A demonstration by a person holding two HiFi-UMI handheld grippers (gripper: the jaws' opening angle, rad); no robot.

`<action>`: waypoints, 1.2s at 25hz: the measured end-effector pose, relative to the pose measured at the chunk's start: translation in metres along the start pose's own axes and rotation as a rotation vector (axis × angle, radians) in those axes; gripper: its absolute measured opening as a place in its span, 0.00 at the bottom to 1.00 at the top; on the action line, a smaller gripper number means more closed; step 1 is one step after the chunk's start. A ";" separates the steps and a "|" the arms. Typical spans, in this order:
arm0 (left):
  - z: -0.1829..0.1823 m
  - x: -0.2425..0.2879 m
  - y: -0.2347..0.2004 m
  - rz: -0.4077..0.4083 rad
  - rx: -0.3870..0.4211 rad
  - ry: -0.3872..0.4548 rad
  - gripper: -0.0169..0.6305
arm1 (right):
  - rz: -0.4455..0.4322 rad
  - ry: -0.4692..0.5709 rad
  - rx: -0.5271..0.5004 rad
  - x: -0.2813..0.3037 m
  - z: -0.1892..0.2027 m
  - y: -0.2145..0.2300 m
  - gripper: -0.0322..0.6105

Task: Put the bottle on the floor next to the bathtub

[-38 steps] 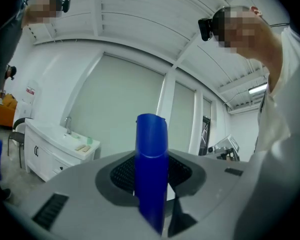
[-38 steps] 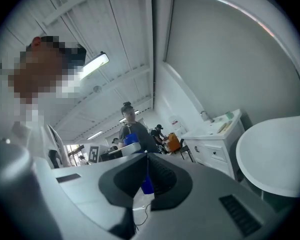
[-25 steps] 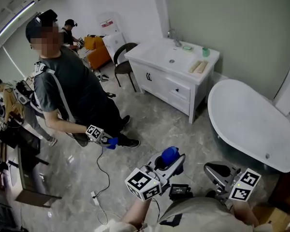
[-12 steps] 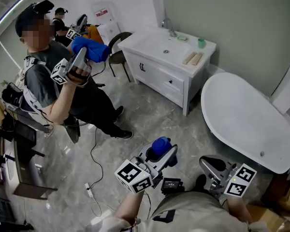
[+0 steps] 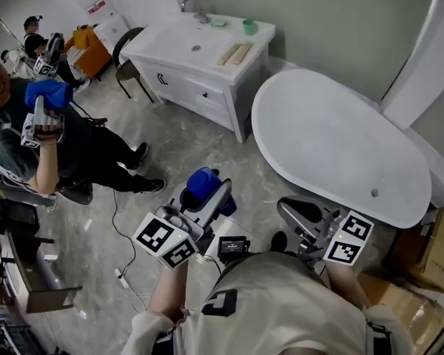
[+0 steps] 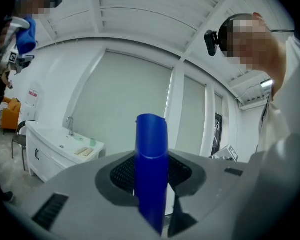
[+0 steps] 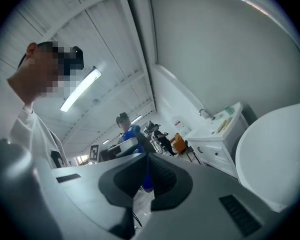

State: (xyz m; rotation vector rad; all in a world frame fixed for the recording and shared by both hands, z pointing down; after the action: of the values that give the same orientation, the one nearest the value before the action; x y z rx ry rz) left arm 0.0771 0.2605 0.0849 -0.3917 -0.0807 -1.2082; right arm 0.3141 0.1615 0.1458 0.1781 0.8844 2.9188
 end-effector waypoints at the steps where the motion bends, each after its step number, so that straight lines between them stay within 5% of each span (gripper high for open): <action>1: -0.003 0.008 0.002 -0.003 0.004 -0.002 0.31 | 0.000 0.005 0.003 -0.007 -0.003 0.007 0.09; 18: -0.002 0.082 0.003 -0.149 -0.041 0.012 0.31 | -0.099 -0.098 -0.030 -0.035 -0.036 0.088 0.09; 30: -0.001 0.057 -0.096 -0.137 -0.090 0.028 0.31 | -0.023 -0.235 -0.118 0.070 -0.048 0.098 0.09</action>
State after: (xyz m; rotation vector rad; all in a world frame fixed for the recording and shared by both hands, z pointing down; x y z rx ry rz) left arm 0.0093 0.1807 0.1230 -0.4534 -0.0291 -1.3551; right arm 0.2340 0.0620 0.1670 0.4858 0.6722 2.8404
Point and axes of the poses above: the fingertips, and each gripper's own axes: x forward along the fingers, y to its right, z out of its underside, the point moved 9 cm from there along -x, backward along the fingers, and after that the axes turned 13 degrees about -y, right-handed, at the moved point
